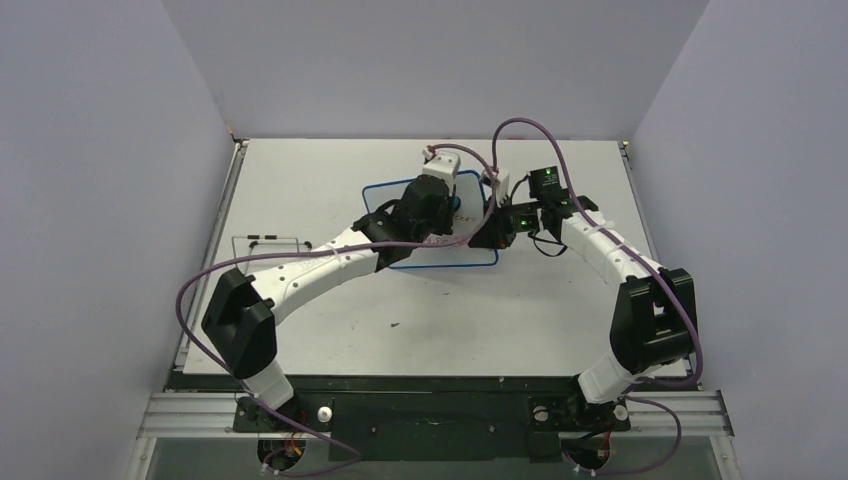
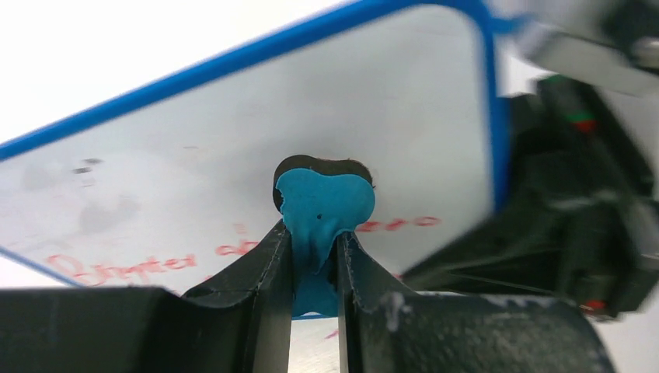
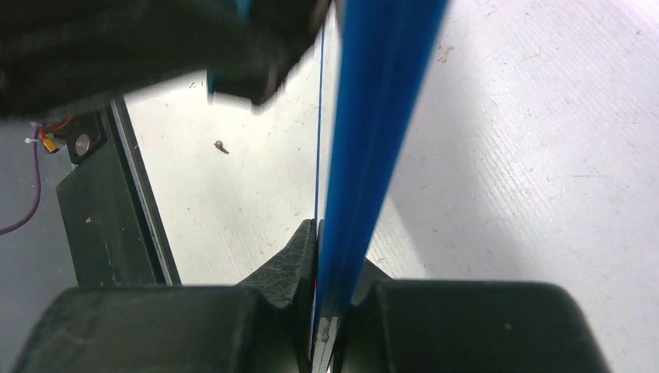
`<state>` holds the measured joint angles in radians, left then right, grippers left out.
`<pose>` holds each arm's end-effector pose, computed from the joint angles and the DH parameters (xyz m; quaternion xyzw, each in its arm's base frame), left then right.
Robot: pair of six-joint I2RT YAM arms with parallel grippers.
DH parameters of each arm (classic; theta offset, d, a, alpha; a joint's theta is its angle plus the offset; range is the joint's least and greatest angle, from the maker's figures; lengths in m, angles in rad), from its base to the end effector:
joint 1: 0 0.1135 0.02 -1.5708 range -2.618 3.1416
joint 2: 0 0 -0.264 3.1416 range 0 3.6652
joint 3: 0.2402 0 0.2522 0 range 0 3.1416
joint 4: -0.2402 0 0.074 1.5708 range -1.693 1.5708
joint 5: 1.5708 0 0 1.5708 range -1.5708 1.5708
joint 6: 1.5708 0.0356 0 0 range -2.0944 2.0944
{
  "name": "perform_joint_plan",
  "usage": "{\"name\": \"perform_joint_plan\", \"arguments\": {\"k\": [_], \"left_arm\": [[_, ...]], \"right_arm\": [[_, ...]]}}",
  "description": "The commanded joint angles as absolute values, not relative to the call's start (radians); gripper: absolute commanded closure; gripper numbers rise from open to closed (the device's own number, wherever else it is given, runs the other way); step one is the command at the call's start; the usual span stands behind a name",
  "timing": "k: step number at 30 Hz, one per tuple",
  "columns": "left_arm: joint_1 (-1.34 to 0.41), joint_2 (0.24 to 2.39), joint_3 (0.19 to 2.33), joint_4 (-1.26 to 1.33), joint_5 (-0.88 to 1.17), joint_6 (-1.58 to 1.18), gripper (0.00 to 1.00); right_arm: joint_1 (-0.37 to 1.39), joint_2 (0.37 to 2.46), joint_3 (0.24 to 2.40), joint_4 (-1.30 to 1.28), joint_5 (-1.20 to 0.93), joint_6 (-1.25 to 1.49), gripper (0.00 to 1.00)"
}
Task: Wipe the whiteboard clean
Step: Erase the whiteboard at the whiteboard stand.
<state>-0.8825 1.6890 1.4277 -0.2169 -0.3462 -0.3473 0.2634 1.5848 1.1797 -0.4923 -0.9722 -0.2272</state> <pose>0.2626 -0.3003 0.3209 0.1363 0.8354 -0.1750 0.5029 0.3121 0.1146 0.2625 -0.3524 0.7721 0.4462 0.2841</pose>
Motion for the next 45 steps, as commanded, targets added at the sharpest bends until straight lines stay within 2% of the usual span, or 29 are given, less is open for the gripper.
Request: {"name": "perform_joint_plan", "arguments": {"k": [1, 4, 7, 12, 16, 21, 26, 31, 40, 45], "left_arm": [[-0.778, 1.602, 1.358, -0.141, -0.470, -0.326, 1.00], [-0.749, 1.517, 1.245, -0.040, -0.424, -0.326, 1.00], [-0.691, 1.387, 1.057, 0.129, -0.272, -0.350, 1.00], [-0.557, 1.205, 0.777, 0.208, -0.059, -0.414, 1.00], [-0.456, 1.099, 0.559, 0.337, 0.011, -0.465, 1.00], [-0.377, 1.107, 0.400, 0.568, 0.027, -0.481, 1.00], [-0.372, 1.264, 0.370, 0.859, 0.011, -0.488, 1.00], [-0.400, 1.457, 0.429, 1.053, -0.015, -0.497, 1.00], [-0.440, 1.631, 0.559, 1.073, -0.025, -0.497, 1.00], [-0.438, 1.670, 0.611, 0.978, -0.066, -0.484, 1.00]], "right_arm": [[0.290, 1.568, 1.197, -0.510, -0.987, -0.294, 1.00], [0.287, 1.567, 1.197, -0.515, -0.983, -0.300, 1.00], [0.284, 1.568, 1.199, -0.529, -0.975, -0.318, 1.00], [0.271, 1.558, 1.200, -0.558, -0.964, -0.342, 1.00], [0.261, 1.535, 1.180, -0.575, -0.954, -0.337, 1.00], [0.246, 1.502, 1.151, -0.570, -0.961, -0.305, 1.00], [0.229, 1.499, 1.118, -0.489, -1.004, -0.181, 1.00], [0.230, 1.517, 1.096, -0.415, -1.017, -0.103, 1.00], [0.230, 1.530, 1.092, -0.401, -1.026, -0.086, 1.00], [0.230, 1.533, 1.094, -0.400, -1.022, -0.086, 1.00]]}}
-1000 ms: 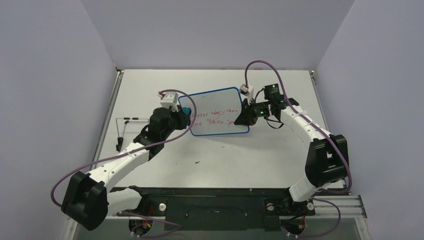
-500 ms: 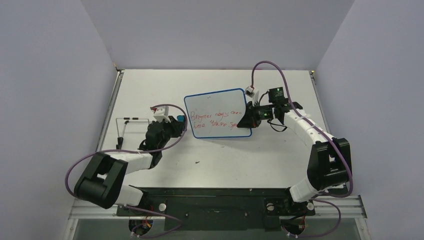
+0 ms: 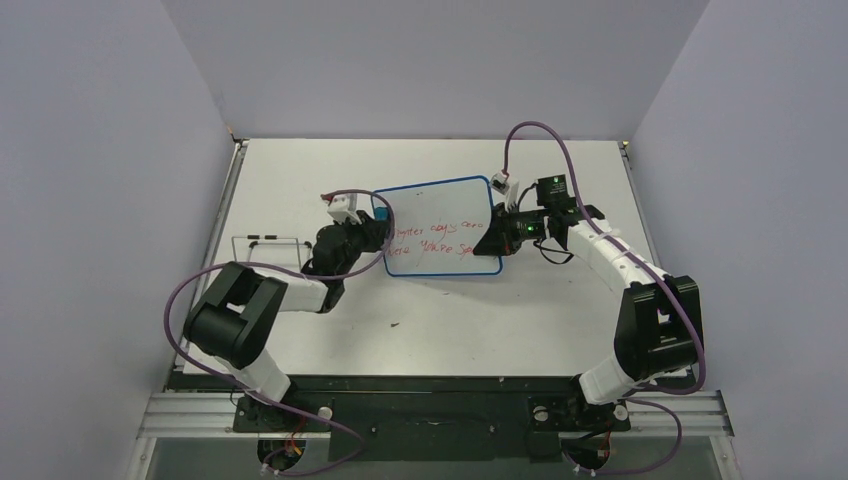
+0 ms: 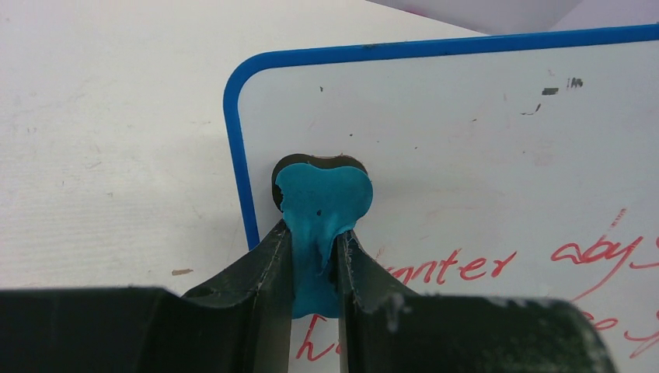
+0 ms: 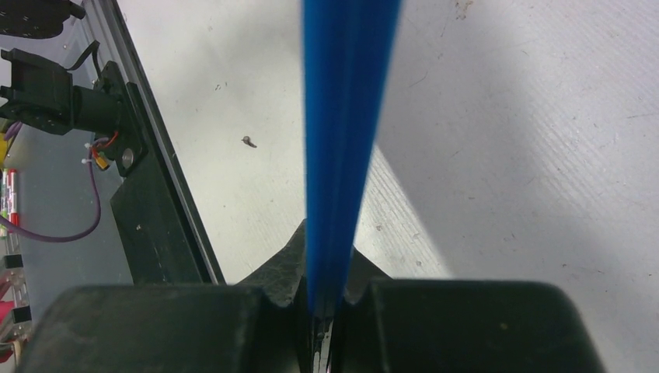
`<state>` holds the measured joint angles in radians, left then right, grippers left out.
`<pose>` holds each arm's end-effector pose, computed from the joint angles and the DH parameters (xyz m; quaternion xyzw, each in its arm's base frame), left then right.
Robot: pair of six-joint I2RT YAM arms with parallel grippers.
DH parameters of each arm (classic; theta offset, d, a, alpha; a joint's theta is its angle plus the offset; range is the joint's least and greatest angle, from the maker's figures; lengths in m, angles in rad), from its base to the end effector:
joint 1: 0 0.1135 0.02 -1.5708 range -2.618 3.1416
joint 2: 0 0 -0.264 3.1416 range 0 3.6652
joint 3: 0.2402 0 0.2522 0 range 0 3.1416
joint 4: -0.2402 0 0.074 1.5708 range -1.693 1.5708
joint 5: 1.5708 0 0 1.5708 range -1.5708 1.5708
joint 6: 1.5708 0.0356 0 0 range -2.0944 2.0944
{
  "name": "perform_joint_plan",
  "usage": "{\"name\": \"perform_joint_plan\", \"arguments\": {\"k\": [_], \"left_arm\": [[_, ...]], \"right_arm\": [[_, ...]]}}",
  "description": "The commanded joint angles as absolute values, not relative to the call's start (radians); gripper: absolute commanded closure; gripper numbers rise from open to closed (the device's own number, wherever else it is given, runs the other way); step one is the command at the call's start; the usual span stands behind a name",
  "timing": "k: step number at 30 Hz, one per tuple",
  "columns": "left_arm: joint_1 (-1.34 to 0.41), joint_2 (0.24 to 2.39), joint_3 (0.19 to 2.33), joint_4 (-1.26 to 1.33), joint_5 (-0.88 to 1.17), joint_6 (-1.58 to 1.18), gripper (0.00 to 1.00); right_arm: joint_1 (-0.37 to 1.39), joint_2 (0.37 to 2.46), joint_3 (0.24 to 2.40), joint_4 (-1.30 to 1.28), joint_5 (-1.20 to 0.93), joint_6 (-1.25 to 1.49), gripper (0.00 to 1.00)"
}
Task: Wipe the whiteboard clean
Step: Erase the whiteboard at the whiteboard stand.
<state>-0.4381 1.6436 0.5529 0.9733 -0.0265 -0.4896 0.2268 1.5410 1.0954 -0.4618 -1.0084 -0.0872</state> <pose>0.2851 -0.1325 0.1744 -0.0280 0.7468 -0.2884 0.5986 0.3014 0.1005 0.2527 -0.2848 0.7931 0.4755 0.2526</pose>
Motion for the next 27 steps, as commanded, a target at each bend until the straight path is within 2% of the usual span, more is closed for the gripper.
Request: {"name": "perform_joint_plan", "arguments": {"k": [1, 5, 10, 17, 27], "left_arm": [[-0.438, 1.675, 0.624, 0.953, -0.074, -0.477, 1.00], [-0.438, 1.674, 0.651, 0.865, -0.019, -0.437, 1.00], [-0.467, 1.652, 0.581, 0.857, 0.038, -0.404, 1.00], [-0.484, 1.637, 0.531, 0.914, 0.010, -0.407, 1.00], [-0.419, 1.600, 0.620, 0.875, -0.022, -0.453, 1.00]], "right_arm": [[0.229, 1.531, 1.094, -0.400, -1.021, -0.086, 1.00], [0.230, 1.524, 1.092, -0.396, -1.017, -0.088, 1.00], [0.231, 1.528, 1.092, -0.397, -1.024, -0.090, 1.00], [0.238, 1.528, 1.092, -0.397, -1.027, -0.093, 1.00], [0.236, 1.526, 1.091, -0.397, -1.027, -0.100, 1.00]]}}
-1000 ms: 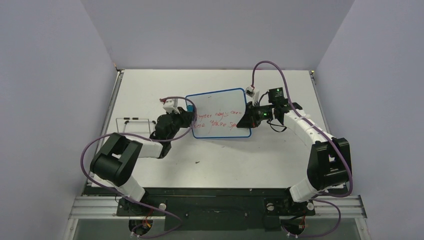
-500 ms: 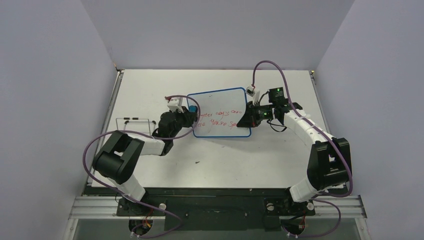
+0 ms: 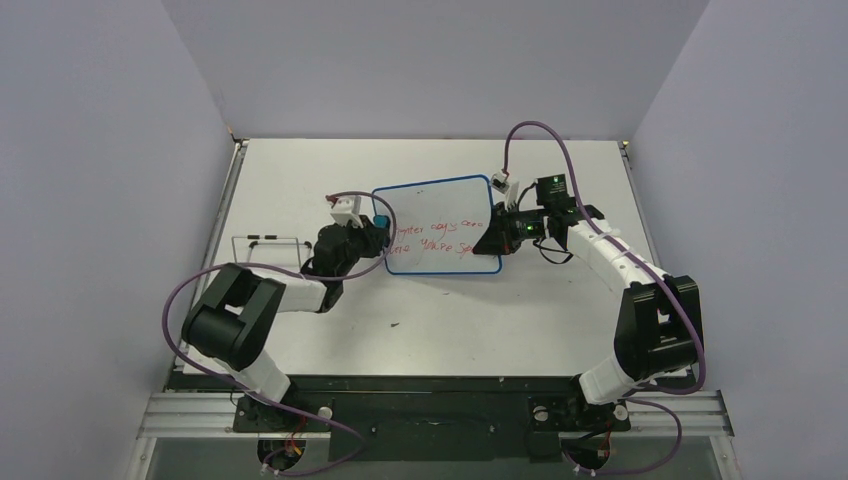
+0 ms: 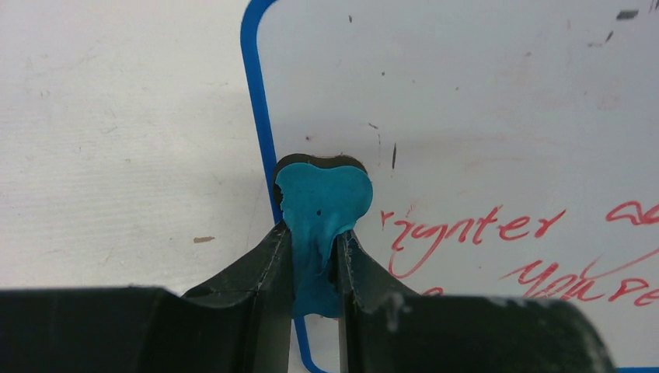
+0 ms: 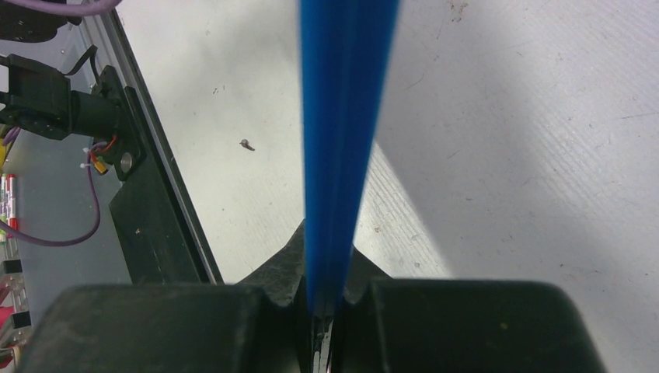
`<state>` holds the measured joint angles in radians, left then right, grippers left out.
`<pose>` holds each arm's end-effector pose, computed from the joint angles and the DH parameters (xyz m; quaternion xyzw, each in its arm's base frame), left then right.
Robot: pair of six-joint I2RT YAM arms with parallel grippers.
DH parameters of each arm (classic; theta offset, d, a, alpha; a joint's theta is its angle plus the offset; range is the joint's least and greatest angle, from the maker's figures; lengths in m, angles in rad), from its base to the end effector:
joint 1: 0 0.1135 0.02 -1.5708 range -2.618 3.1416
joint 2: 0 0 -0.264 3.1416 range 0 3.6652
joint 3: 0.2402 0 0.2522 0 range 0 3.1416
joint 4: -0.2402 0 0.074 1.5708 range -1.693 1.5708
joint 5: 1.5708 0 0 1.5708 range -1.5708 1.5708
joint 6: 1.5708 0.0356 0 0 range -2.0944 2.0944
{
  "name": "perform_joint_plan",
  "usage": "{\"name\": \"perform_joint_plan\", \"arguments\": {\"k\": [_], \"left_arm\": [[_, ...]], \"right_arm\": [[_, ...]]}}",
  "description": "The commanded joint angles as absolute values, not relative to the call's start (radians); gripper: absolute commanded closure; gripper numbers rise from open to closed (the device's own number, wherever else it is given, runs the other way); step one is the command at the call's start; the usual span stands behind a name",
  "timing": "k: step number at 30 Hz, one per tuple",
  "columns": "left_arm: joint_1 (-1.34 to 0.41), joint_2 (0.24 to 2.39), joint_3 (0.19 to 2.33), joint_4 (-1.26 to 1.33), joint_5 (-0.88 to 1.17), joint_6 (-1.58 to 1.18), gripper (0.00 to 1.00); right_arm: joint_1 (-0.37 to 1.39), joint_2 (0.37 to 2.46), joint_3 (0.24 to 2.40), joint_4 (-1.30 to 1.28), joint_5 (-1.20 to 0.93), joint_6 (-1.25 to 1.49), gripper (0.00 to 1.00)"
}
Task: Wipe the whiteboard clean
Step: Erase the whiteboard at the whiteboard stand.
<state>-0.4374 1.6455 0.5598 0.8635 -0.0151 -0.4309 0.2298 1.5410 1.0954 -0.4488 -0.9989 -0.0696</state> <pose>0.2846 -0.1325 0.1639 -0.0022 0.7811 -0.2573 0.5689 0.3023 0.1014 0.2532 -0.2806 0.7952 0.4737 0.2542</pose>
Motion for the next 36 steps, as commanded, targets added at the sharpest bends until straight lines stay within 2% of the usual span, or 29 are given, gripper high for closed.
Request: {"name": "perform_joint_plan", "arguments": {"k": [1, 7, 13, 21, 26, 31, 36], "left_arm": [[-0.418, 1.600, 0.620, 0.875, -0.018, -0.461, 1.00], [-0.449, 1.608, 0.581, 0.887, 0.000, -0.448, 1.00], [-0.464, 1.641, 0.541, 0.991, 0.129, -0.410, 1.00], [-0.409, 1.609, 0.614, 0.831, -0.072, -0.438, 1.00], [-0.397, 1.631, 0.674, 0.737, -0.085, -0.436, 1.00], [-0.402, 1.648, 0.661, 0.773, 0.006, -0.421, 1.00], [-0.419, 1.673, 0.622, 0.808, 0.214, -0.393, 1.00]], "right_arm": [[0.236, 1.525, 1.091, -0.397, -1.026, -0.100, 1.00], [0.238, 1.521, 1.089, -0.396, -1.037, -0.104, 1.00], [0.246, 1.516, 1.090, -0.397, -1.058, -0.112, 1.00], [0.249, 1.510, 1.088, -0.398, -1.057, -0.115, 1.00], [0.249, 1.509, 1.087, -0.398, -1.056, -0.119, 1.00], [0.251, 1.508, 1.089, -0.400, -1.057, -0.122, 1.00], [0.258, 1.507, 1.091, -0.412, -1.063, -0.136, 1.00]]}}
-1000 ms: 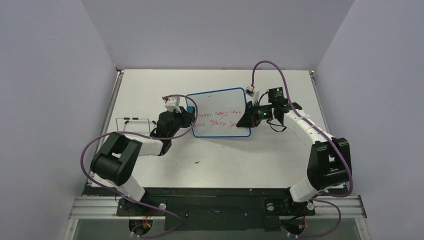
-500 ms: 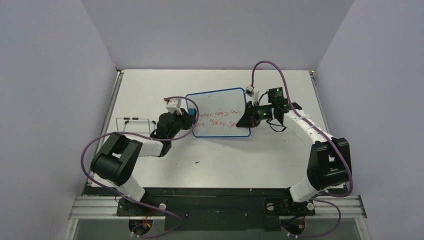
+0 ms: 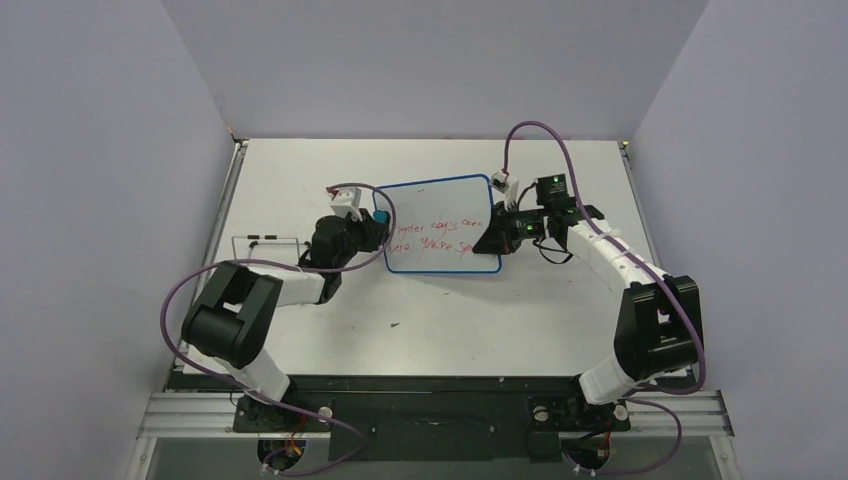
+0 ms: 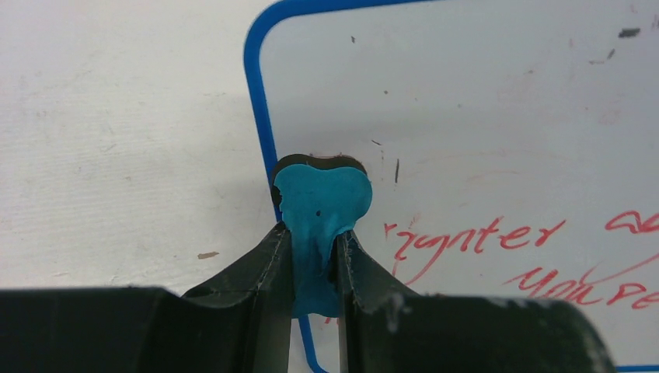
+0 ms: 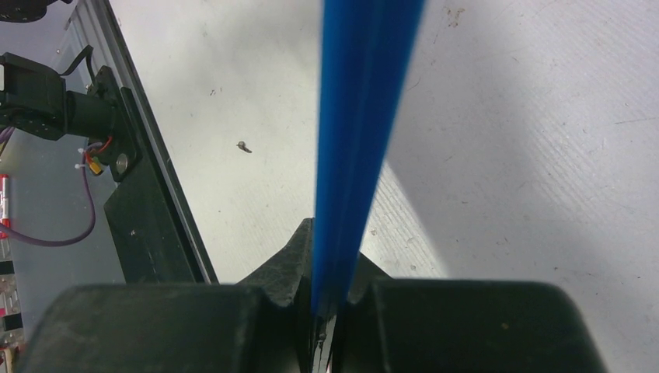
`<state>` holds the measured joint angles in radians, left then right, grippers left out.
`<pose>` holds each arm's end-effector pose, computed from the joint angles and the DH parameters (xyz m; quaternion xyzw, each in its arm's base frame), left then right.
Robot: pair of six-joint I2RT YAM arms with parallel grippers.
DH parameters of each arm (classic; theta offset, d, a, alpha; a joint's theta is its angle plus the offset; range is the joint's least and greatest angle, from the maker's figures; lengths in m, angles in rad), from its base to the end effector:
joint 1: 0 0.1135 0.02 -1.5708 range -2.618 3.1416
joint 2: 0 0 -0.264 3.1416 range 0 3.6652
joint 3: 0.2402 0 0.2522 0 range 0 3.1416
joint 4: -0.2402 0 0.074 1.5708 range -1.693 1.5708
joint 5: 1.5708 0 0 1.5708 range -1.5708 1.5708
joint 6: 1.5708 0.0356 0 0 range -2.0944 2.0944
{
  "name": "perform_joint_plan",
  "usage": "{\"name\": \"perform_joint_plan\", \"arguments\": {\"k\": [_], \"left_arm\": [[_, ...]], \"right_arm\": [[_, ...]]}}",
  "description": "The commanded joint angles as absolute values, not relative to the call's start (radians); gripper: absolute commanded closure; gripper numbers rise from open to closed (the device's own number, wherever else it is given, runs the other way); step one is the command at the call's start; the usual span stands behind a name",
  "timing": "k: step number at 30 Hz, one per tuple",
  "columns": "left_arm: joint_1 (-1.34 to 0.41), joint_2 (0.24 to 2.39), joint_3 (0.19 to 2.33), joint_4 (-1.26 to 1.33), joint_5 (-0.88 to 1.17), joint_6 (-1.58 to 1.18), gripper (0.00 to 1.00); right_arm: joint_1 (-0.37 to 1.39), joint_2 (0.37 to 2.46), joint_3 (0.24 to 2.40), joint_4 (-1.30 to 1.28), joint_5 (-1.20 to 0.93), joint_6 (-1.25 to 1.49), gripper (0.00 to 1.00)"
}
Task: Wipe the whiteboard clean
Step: Erase the whiteboard at the whiteboard stand.
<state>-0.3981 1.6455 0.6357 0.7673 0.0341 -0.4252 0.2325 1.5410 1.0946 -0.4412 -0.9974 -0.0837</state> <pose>0.3011 -0.1280 0.1750 -0.0002 0.7874 -0.2589 0.5594 0.3025 0.1023 0.2534 -0.2885 0.7919 0.4713 0.2599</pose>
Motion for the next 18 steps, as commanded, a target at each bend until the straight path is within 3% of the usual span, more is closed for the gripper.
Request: {"name": "perform_joint_plan", "arguments": {"k": [1, 8, 18], "left_arm": [[-0.429, 1.667, 0.614, 0.794, 0.211, -0.389, 1.00], [-0.397, 1.602, 0.468, 0.810, 0.016, -0.471, 1.00], [-0.369, 1.573, 0.495, 0.838, 0.104, -0.466, 1.00]], "right_arm": [[0.259, 1.507, 1.092, -0.413, -1.064, -0.139, 1.00], [0.267, 1.510, 1.094, -0.418, -1.068, -0.145, 1.00], [0.270, 1.506, 1.096, -0.423, -1.066, -0.150, 1.00]]}}
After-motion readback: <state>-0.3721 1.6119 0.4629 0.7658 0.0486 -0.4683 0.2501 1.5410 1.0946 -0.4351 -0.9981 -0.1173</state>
